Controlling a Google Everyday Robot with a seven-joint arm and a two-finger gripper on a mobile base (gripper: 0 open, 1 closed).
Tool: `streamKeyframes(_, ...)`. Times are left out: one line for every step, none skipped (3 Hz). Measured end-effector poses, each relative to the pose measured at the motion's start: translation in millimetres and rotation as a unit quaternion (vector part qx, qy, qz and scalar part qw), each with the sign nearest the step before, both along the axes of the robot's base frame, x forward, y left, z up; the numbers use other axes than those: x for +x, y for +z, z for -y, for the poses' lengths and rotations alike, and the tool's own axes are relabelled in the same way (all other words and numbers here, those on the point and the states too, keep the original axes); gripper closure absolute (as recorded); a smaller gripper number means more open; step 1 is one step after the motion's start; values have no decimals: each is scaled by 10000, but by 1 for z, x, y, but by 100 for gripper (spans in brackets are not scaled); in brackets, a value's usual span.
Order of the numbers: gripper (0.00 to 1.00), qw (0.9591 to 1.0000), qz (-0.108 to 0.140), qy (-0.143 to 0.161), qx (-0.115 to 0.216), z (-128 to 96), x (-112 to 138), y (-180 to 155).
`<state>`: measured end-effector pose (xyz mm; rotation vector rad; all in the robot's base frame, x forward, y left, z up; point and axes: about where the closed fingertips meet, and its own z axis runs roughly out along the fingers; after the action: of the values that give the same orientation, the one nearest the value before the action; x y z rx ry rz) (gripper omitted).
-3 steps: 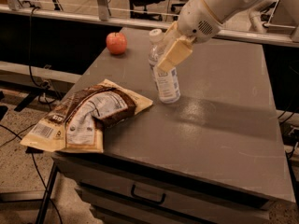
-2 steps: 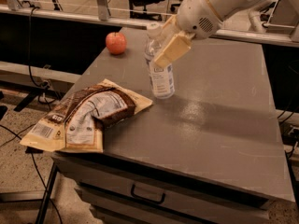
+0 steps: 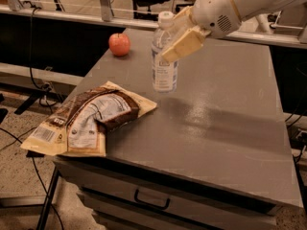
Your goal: Move blue plastic bottle near brown chip bag
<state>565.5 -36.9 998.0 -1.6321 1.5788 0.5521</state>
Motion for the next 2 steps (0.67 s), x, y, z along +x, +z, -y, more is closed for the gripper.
streamKeyframes(100, 9992, -254, -250, 174, 4, 6, -15)
streamKeyframes(100, 9962, -621, -575, 211, 9, 12, -35)
